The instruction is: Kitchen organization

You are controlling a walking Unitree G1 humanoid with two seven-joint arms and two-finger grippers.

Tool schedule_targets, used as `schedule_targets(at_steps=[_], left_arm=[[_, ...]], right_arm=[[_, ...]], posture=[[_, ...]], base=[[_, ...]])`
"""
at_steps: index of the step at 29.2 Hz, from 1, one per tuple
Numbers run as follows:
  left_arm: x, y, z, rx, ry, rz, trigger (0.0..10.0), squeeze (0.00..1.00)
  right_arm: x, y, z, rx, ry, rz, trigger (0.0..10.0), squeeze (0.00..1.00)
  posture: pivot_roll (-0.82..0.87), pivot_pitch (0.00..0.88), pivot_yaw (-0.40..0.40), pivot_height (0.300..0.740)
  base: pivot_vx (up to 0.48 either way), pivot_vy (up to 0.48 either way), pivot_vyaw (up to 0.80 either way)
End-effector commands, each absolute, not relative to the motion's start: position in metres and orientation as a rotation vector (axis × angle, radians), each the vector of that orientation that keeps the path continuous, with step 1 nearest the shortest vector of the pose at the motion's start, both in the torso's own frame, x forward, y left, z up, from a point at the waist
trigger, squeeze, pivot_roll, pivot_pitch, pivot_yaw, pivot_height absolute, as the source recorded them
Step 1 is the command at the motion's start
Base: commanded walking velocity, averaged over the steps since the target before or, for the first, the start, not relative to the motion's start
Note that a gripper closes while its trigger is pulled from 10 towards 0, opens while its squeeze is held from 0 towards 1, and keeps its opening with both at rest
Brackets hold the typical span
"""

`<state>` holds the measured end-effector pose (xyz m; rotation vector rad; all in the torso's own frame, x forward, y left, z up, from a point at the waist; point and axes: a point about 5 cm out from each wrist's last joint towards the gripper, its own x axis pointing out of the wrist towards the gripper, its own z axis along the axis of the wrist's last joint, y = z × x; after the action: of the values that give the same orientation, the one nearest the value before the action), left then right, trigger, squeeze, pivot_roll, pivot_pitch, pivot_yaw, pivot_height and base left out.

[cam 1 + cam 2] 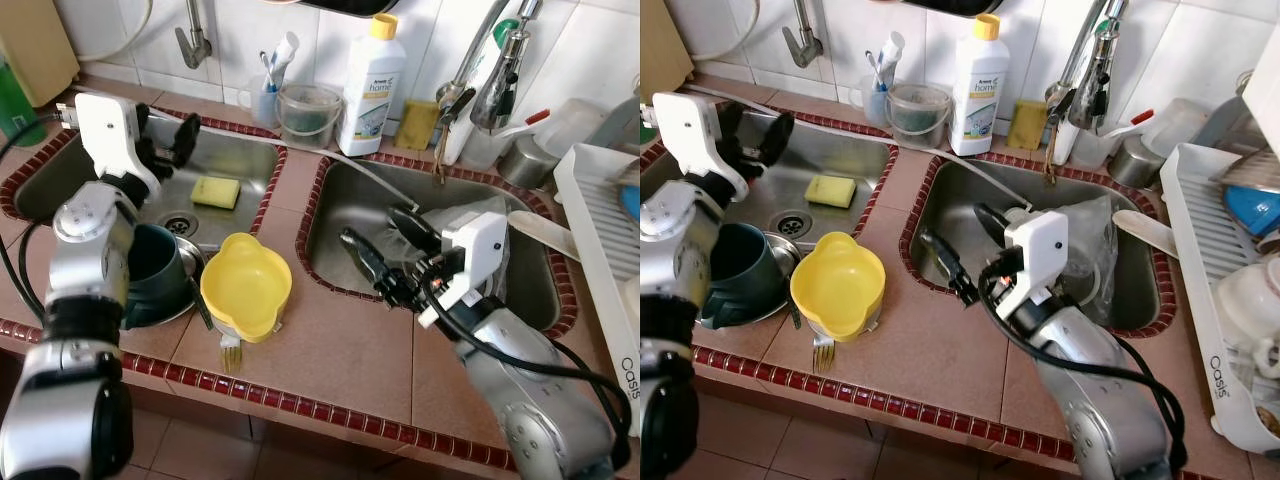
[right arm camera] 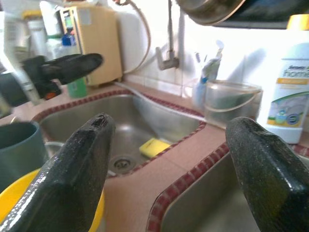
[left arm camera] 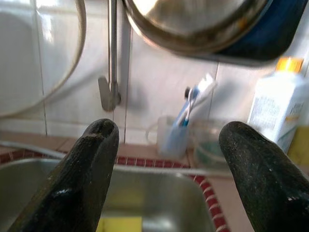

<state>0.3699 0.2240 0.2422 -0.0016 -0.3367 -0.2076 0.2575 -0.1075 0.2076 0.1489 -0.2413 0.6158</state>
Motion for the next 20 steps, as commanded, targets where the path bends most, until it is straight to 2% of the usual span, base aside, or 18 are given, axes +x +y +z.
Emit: schedule_targets(at_steps=[1, 9, 16, 20], left_arm=[[0.363, 0.22, 0.252, -0.017, -0.383, -0.217, 10.0, 0.0], [0.336, 0.21, 0.262, -0.064, -0.418, -0.275, 10.0, 0.0], [0.32, 0.206, 0.254, -0.059, -0.368, -0.277, 10.0, 0.0], [0.306, 0.192, 0.243, -0.1, -0.309, -0.327, 10.0, 0.0]], right_arm=[[0.262, -0.113, 0.211, 0.156, -0.271, 0.574, 10.0, 0.0], [0.273, -0.113, 0.212, 0.154, -0.325, 0.54, 10.0, 0.0], [0.275, -0.109, 0.206, 0.127, -0.32, 0.568, 10.0, 0.0], [0.275, -0.105, 0.204, 0.12, -0.315, 0.599, 10.0, 0.0]], posture=[[0.07, 0.036, -0.09, 0.74], [0.08, 0.013, -0.094, 0.74], [0.09, 0.0, -0.1, 0.74], [0.09, 0.0, -0.102, 0.74]], base=[[0.0, 0.0, 0.0], [0.0, 0.0, 0.0], [0.0, 0.0, 0.0], [0.0, 0.0, 0.0]])
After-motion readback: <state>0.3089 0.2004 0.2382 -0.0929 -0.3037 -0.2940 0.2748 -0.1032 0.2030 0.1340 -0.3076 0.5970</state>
